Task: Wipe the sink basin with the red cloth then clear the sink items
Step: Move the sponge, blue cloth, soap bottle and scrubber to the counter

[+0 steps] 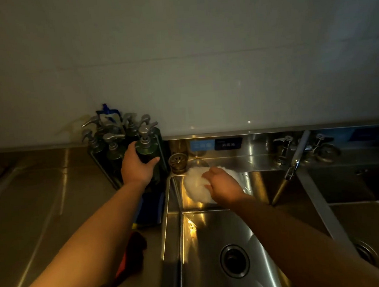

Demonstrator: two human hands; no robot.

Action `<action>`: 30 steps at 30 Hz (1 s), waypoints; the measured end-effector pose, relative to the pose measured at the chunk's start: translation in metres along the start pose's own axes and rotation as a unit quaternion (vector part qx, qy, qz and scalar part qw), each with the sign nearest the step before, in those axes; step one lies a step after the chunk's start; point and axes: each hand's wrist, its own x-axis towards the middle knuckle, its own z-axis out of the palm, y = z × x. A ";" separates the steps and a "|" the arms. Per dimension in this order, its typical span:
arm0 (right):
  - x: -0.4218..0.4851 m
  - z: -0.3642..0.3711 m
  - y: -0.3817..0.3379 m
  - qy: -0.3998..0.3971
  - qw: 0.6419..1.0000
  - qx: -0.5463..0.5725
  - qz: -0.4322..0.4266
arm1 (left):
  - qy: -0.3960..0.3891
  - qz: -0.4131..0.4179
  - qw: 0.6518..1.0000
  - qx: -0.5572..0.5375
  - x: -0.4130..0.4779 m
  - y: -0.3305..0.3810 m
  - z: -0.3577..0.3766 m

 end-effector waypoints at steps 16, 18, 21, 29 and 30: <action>0.004 0.000 0.031 -0.022 0.998 -0.040 0.048 | 0.037 -0.075 0.996 0.027 0.022 -0.012 0.025; 0.005 0.001 0.030 -0.023 0.998 -0.019 0.055 | 0.040 -0.090 0.995 0.034 0.021 -0.011 0.025; 0.011 0.002 0.021 -0.038 0.996 0.007 0.083 | 0.046 -0.075 0.995 0.056 0.017 -0.008 0.023; 0.000 0.001 -0.004 -0.006 0.998 0.040 0.039 | 0.060 -0.018 0.993 0.099 0.007 0.002 0.015; -0.002 0.003 -0.006 0.000 0.999 0.041 0.020 | 0.059 -0.016 0.994 0.095 0.005 0.003 0.014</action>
